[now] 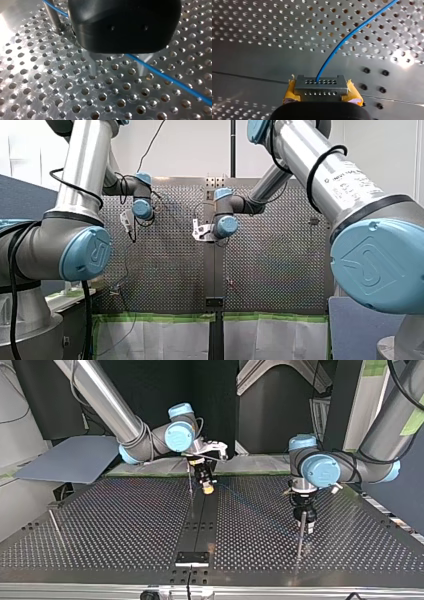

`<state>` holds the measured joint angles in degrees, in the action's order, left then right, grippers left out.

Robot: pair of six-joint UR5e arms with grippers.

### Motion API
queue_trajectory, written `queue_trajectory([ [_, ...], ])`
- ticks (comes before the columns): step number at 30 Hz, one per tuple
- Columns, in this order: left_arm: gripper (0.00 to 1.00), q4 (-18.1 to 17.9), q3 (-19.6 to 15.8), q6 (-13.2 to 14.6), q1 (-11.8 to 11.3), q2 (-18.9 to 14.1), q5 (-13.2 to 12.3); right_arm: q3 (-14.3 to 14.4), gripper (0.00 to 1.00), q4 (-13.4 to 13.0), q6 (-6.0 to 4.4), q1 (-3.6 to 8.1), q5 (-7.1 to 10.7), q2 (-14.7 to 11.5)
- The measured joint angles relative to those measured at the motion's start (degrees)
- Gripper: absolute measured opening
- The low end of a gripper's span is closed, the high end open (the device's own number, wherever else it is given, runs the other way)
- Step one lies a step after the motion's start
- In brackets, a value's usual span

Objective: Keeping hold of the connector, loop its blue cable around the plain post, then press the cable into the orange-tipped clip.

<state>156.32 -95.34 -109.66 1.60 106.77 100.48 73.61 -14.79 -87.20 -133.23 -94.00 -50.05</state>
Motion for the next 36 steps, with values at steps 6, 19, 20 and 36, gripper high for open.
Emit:
queue_trajectory([
  [6,1.0,1.0,0.0,0.0,0.1,0.0,1.5,1.4,0.0,-1.4,0.51,-0.5,-0.07,1.6],
  [19,1.0,1.1,0.0,0.1,0.2,0.0,2.1,1.5,0.0,-3.7,1.35,-2.53,-3.67,8.8],
  [20,1.0,1.1,0.0,0.1,0.2,0.0,2.1,1.5,0.0,-4.2,1.3,-2.66,-3.95,9.5],
  [36,1.0,1.0,0.0,0.1,0.3,0.0,2.2,1.5,0.0,-9.9,-0.19,-3.06,-9.35,18.0],
])
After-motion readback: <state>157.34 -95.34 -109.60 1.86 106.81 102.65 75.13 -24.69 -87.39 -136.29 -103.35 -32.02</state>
